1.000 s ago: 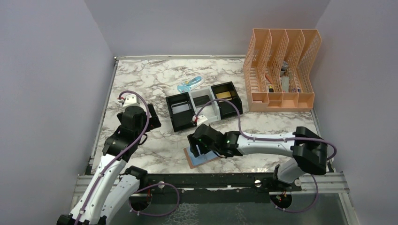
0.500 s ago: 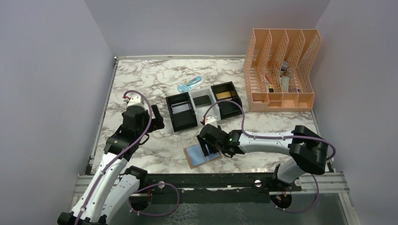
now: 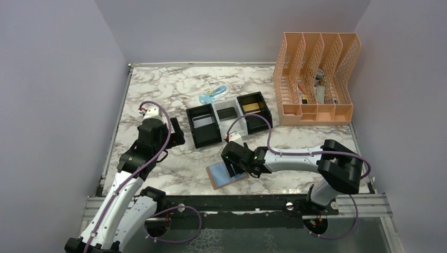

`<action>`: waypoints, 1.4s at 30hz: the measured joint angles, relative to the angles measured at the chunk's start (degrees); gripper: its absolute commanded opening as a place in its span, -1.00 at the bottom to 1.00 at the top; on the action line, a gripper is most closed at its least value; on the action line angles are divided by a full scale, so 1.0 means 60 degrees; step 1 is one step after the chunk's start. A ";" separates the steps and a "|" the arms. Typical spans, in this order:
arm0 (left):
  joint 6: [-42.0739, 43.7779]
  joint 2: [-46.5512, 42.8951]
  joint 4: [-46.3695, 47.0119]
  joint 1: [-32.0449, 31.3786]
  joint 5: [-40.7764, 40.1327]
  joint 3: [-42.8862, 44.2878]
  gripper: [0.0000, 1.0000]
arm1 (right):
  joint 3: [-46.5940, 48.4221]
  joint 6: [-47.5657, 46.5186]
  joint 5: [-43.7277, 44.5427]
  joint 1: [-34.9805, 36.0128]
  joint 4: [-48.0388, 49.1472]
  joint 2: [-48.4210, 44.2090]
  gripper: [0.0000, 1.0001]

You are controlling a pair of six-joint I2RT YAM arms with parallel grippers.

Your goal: Take the credit cards out of the card holder

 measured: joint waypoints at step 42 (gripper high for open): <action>0.0007 0.0186 0.0058 0.0000 0.0066 0.0000 0.99 | 0.0627 -0.0313 -0.1155 0.0758 0.0386 -0.0208 0.28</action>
